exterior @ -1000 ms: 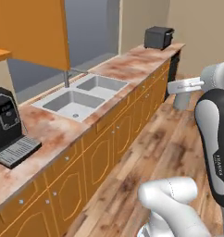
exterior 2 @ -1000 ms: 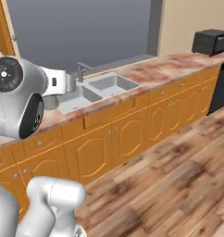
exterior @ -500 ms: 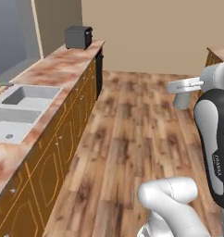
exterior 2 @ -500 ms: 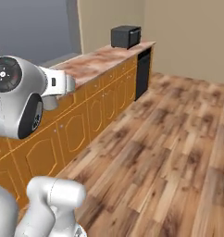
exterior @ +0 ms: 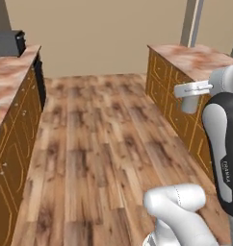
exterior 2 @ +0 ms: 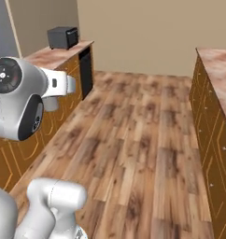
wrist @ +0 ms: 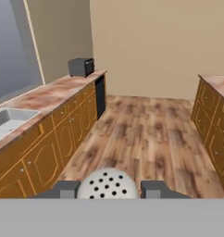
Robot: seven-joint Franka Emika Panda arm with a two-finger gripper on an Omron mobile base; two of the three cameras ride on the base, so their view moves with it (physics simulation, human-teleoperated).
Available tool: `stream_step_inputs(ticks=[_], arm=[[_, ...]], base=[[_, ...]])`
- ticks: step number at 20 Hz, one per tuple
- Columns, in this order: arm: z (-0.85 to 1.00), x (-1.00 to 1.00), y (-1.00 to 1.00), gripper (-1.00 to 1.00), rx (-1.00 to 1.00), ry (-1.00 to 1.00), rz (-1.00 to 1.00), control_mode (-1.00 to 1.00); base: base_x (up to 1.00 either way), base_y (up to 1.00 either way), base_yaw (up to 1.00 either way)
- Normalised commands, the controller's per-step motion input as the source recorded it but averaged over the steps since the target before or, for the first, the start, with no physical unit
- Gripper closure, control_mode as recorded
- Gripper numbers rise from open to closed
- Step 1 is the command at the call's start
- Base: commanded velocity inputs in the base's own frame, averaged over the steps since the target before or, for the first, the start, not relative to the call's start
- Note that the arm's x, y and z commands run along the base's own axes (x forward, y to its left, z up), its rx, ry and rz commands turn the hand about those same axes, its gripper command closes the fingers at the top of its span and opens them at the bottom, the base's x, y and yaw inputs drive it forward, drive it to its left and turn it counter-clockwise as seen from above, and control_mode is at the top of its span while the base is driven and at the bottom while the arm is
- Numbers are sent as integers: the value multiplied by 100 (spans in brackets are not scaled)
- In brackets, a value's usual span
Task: Retrieve the shaker from the cabinet and place it next the steak on a plate on the dining table.
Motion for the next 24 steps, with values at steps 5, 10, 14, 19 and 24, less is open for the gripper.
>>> stream_step_inputs(ticks=[5,10,14,19,24], arm=[[0,0,0,100,0,0,0,100],[0,0,0,100,0,0,0,100],[0,0,0,100,0,0,0,100],[0,0,0,100,0,0,0,100],[0,0,0,100,0,0,0,100]], base=[[-1,-61,-30],[0,-76,-17],[0,-90,-13],[0,-100,-11],[0,-100,-14]])
